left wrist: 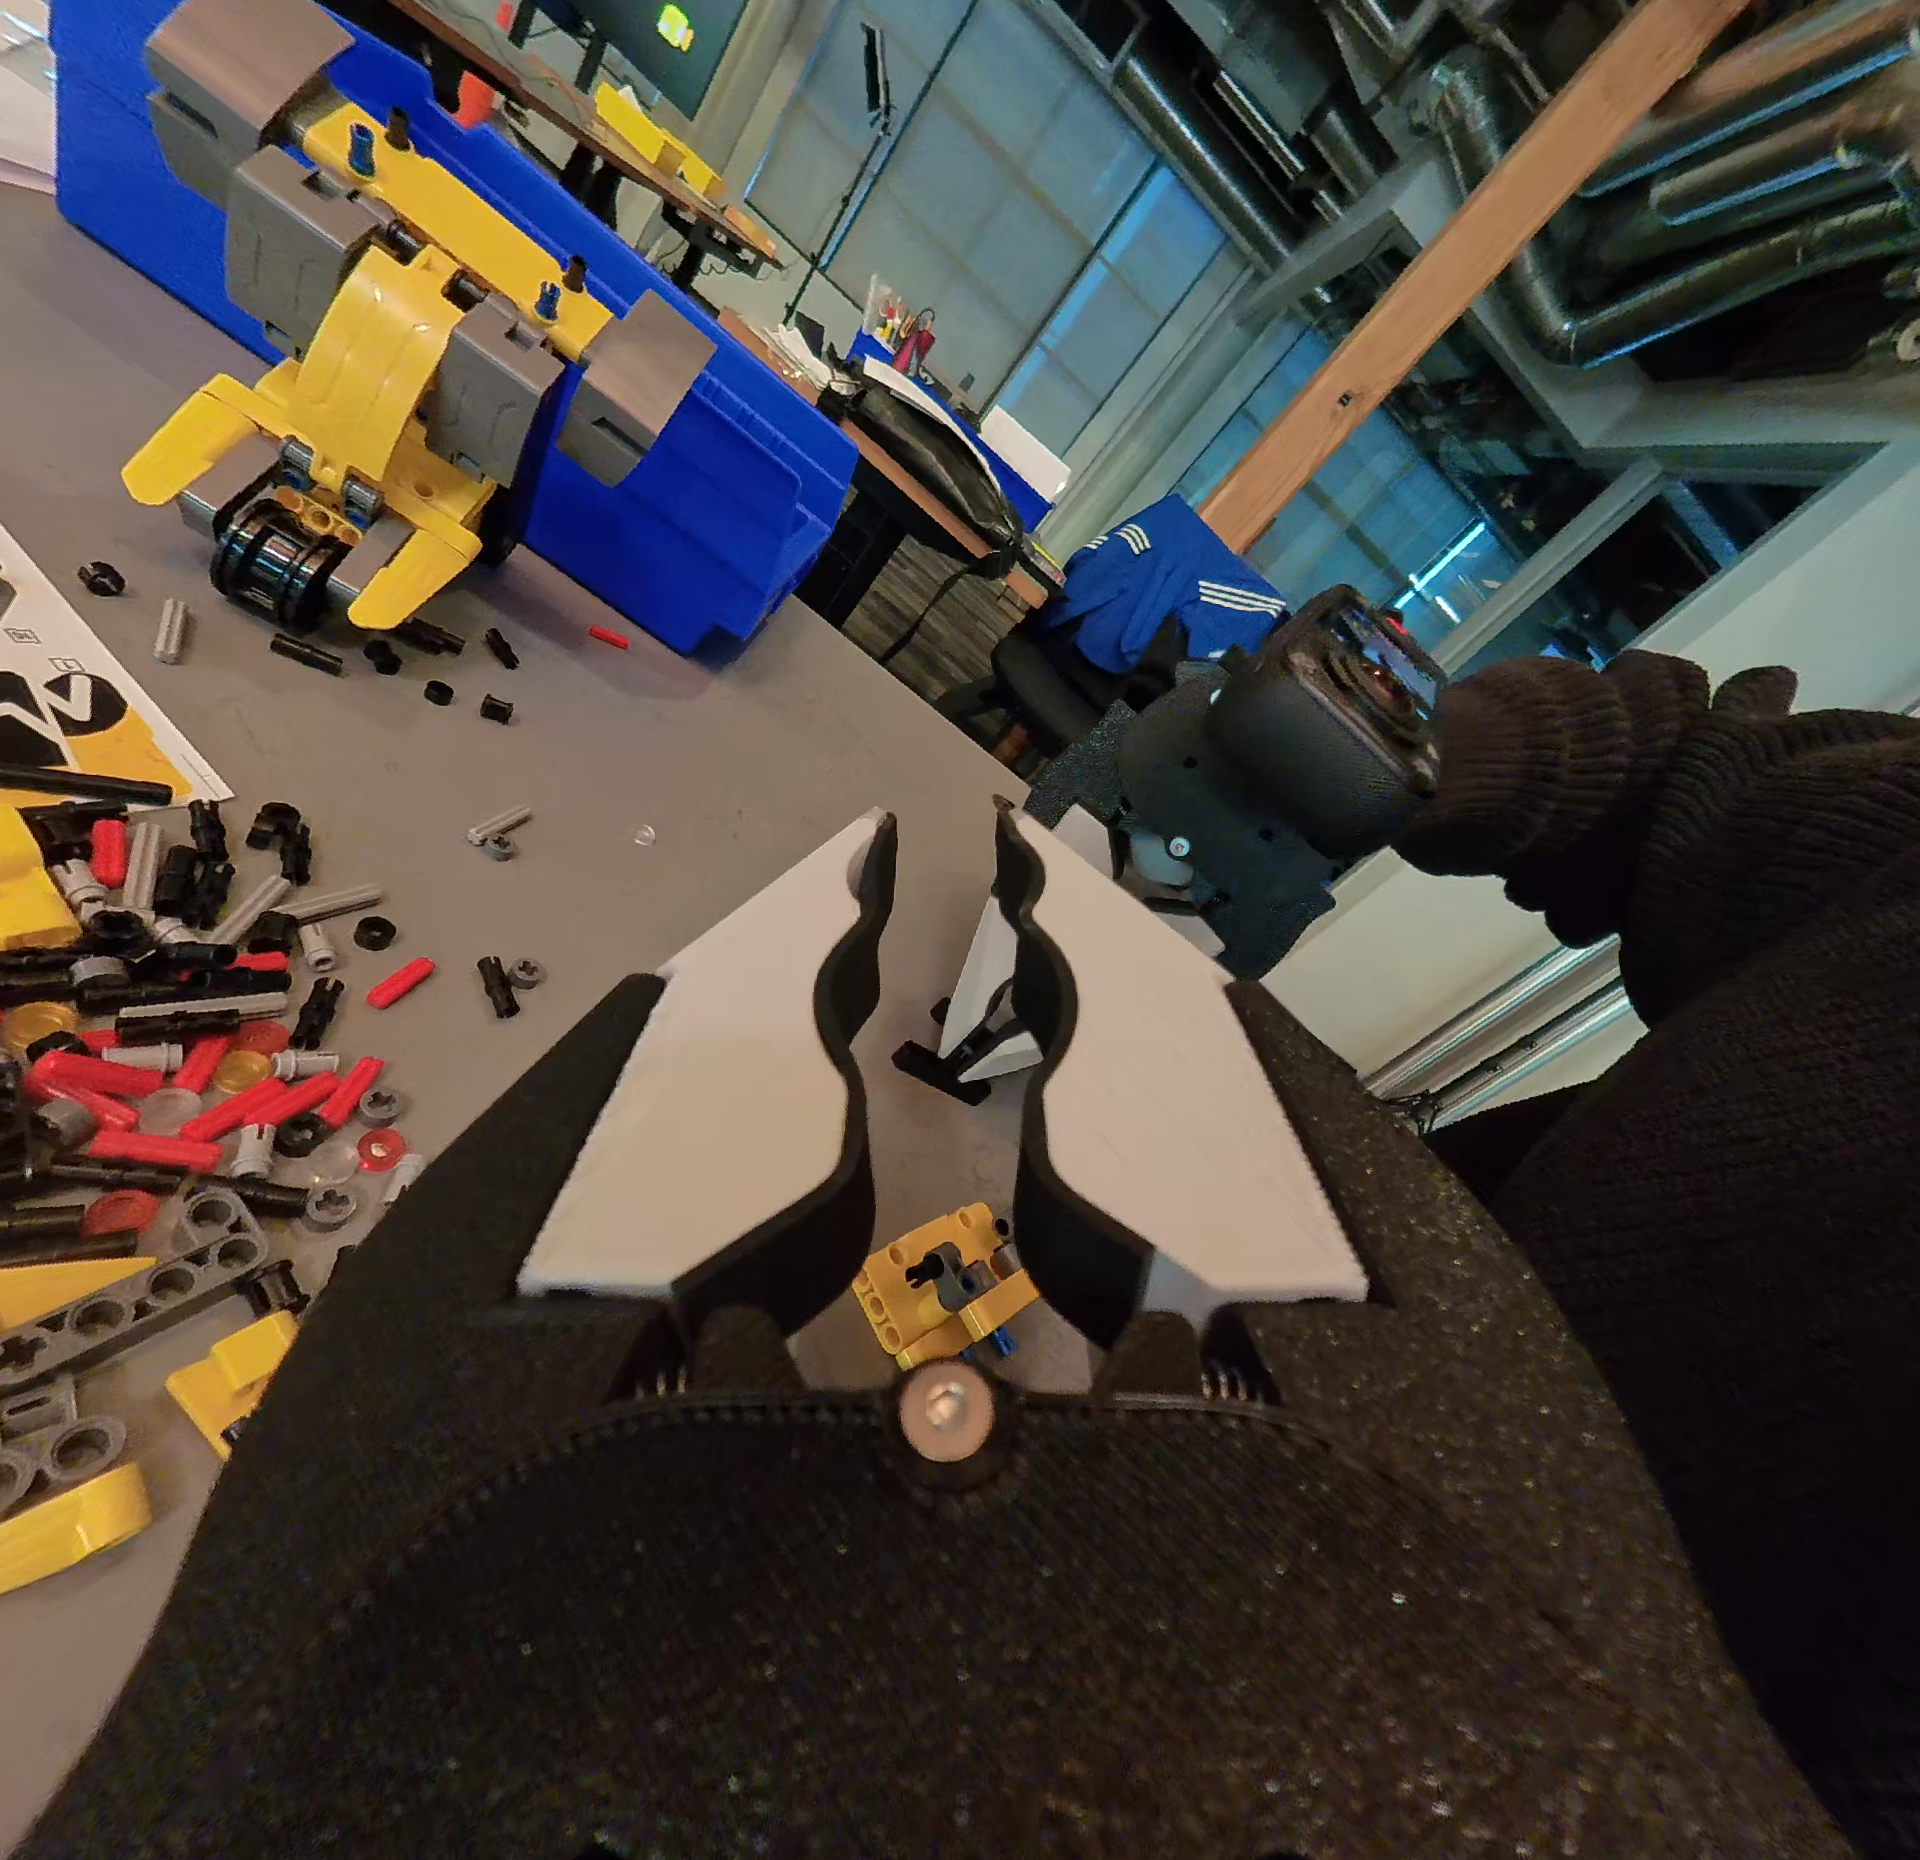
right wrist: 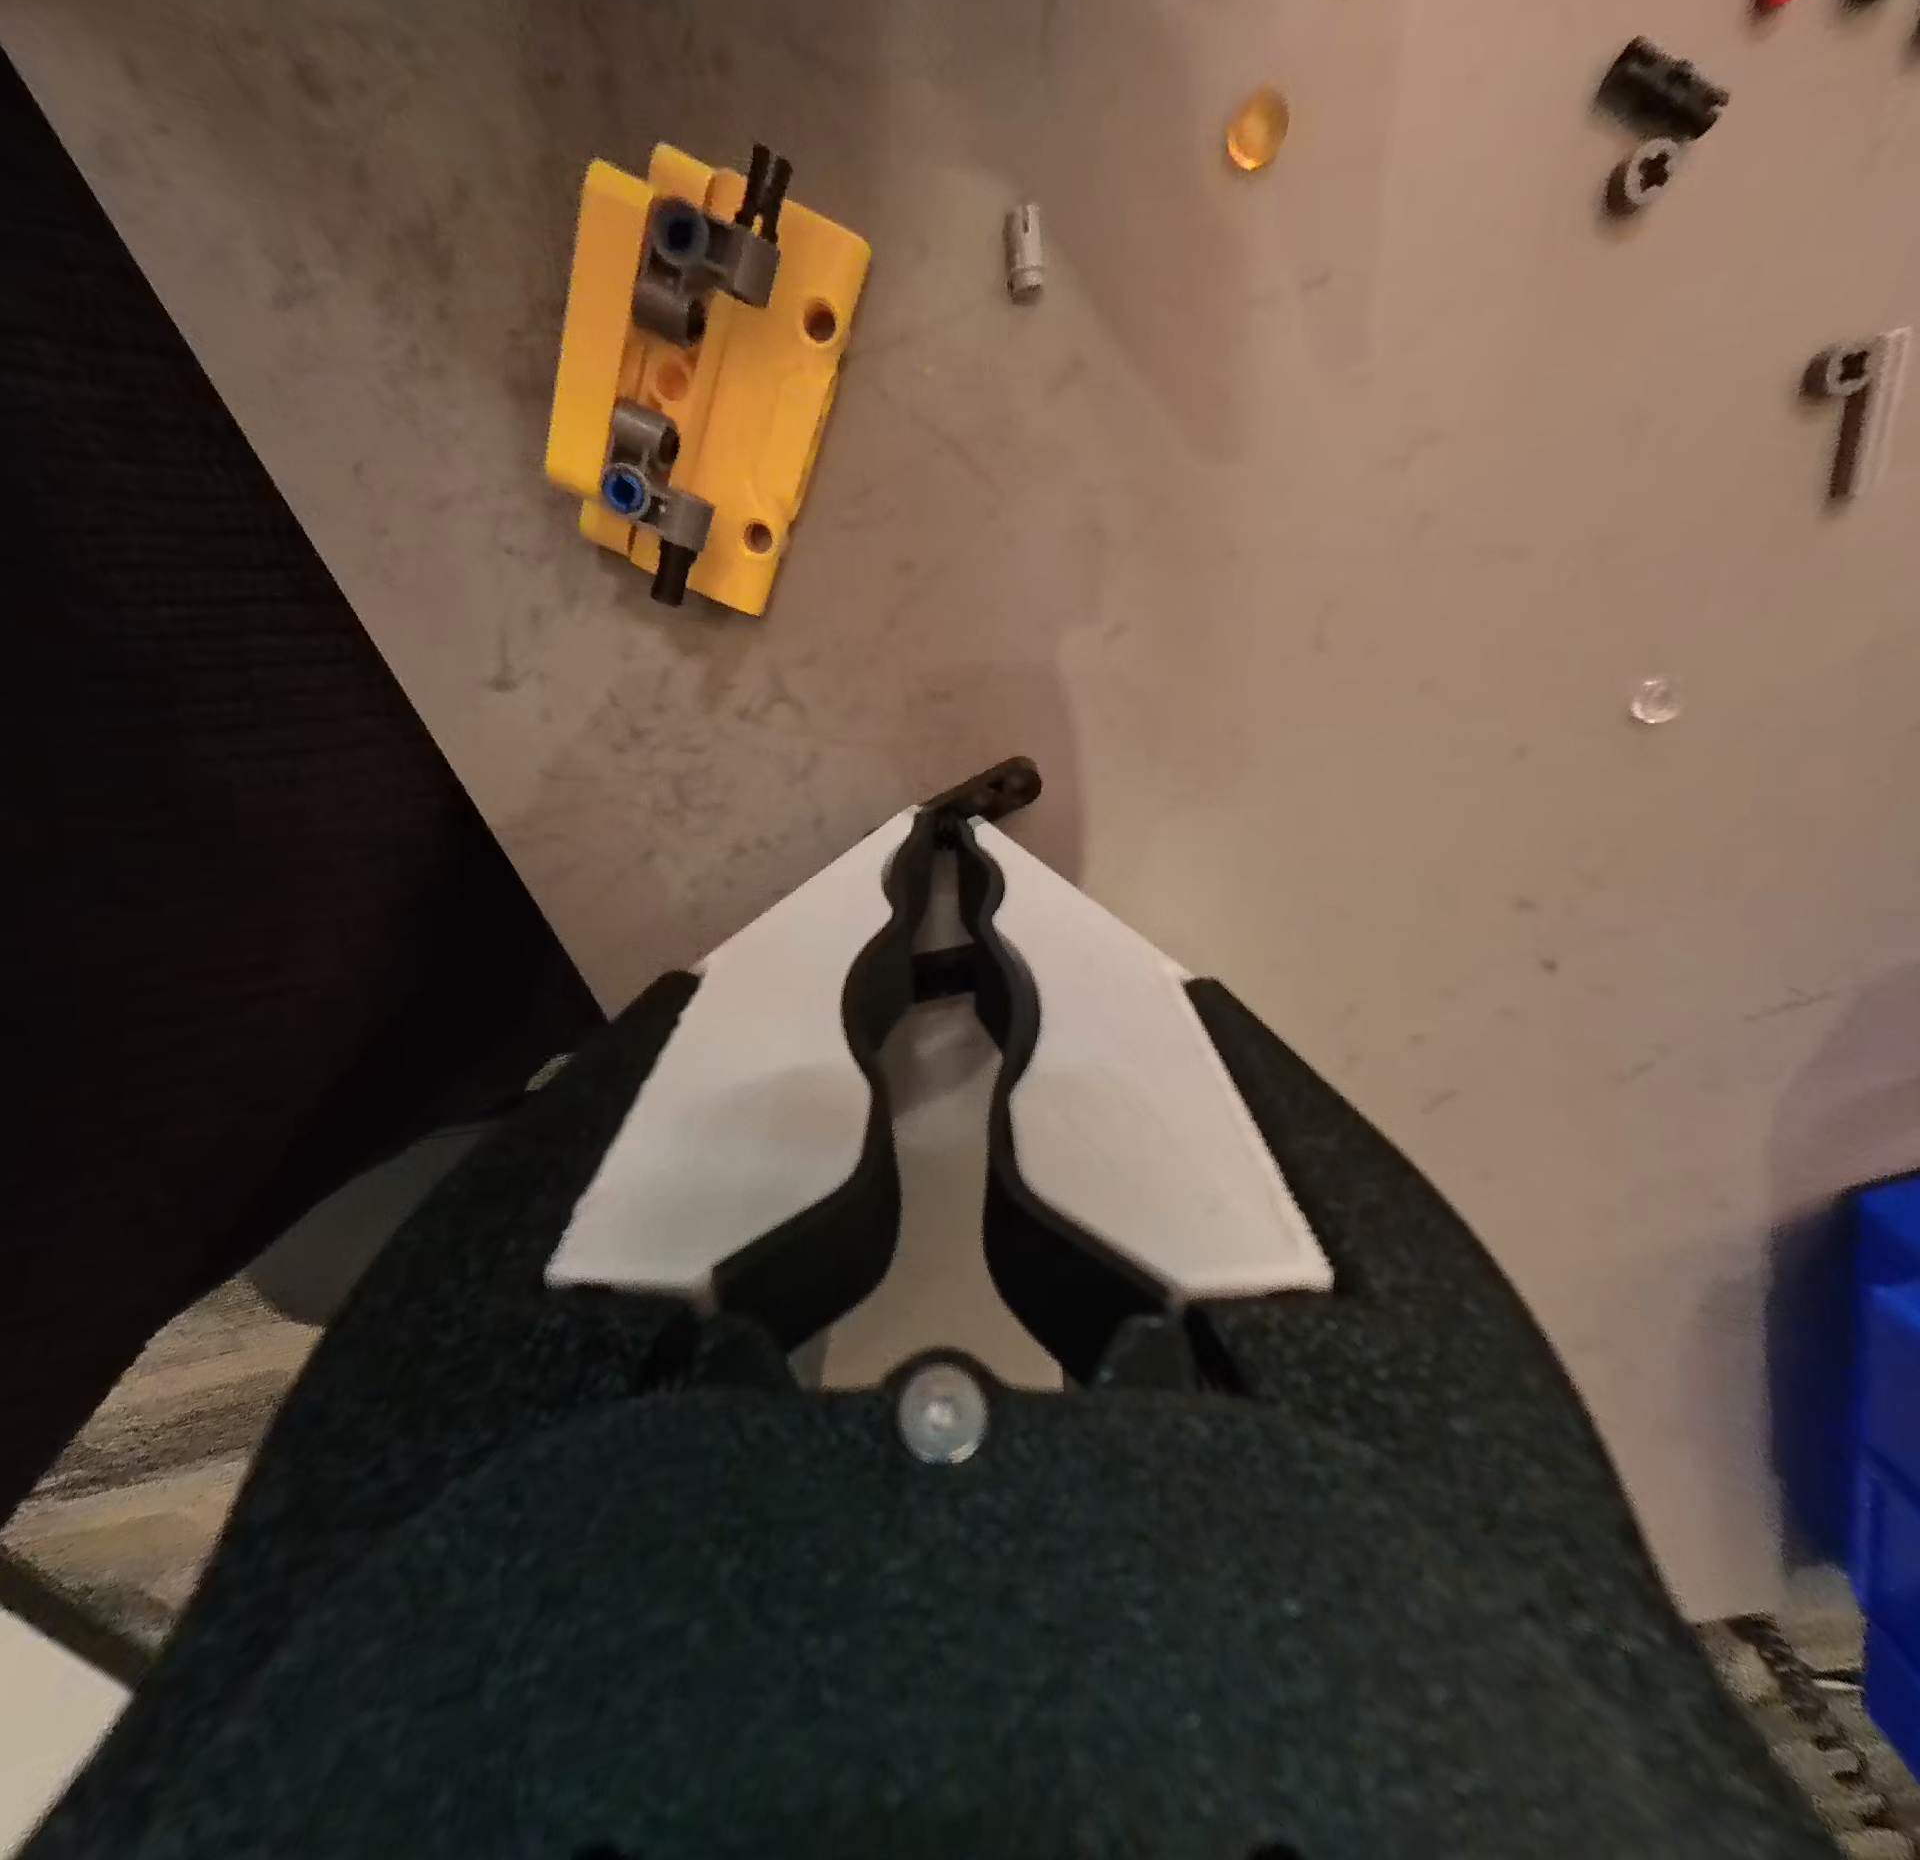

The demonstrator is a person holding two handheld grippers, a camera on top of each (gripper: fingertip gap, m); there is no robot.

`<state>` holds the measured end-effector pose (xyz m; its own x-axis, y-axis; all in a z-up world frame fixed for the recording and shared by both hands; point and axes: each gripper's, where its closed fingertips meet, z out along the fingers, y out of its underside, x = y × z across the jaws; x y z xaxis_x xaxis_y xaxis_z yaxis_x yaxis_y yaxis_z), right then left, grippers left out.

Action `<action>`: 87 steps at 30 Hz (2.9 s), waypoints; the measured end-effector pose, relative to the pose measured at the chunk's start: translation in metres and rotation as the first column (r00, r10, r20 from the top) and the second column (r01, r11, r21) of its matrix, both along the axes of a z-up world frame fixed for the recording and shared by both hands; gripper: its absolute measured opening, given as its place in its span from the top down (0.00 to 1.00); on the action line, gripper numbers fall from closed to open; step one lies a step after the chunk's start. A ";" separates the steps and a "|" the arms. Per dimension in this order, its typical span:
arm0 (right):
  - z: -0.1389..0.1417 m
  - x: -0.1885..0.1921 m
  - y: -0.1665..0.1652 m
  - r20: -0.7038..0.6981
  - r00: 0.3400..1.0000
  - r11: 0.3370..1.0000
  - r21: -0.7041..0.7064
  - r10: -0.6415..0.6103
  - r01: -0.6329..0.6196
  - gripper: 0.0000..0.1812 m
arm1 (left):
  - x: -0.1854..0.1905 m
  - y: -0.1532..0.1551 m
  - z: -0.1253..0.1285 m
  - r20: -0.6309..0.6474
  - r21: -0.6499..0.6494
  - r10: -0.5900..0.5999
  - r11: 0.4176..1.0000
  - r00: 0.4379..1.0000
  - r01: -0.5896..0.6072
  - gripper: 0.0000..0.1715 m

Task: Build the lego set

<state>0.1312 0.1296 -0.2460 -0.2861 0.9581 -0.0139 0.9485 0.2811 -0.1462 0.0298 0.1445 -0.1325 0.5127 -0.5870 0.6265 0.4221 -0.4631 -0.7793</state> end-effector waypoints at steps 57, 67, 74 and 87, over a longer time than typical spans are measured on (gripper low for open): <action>0.038 -0.049 0.003 -0.368 0.919 0.981 -0.181 -0.139 0.076 0.92 | -0.166 -0.016 0.032 -0.170 0.121 0.454 0.890 0.874 -0.439 0.90; 0.026 -0.074 0.007 -0.322 0.941 0.986 -0.161 -0.103 0.053 0.90 | -0.169 -0.012 0.017 -0.174 0.095 0.437 0.900 0.883 -0.426 0.89; 0.009 -0.062 -0.022 -0.266 0.956 0.969 -0.238 -0.122 0.058 0.90 | -0.168 -0.012 0.016 -0.146 0.083 0.418 0.909 0.897 -0.409 0.88; 0.021 -0.065 -0.016 -0.364 0.897 0.939 -0.318 -0.250 0.133 0.96 | -0.139 -0.015 0.019 -0.183 0.130 0.306 0.949 0.934 -0.286 0.84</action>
<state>0.0661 0.1139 -0.2247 -0.1352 0.9677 -0.2129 0.8269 -0.0081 -0.5623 -0.1093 0.1299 -0.1131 0.7805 -0.4433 0.4408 0.3607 -0.2566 -0.8967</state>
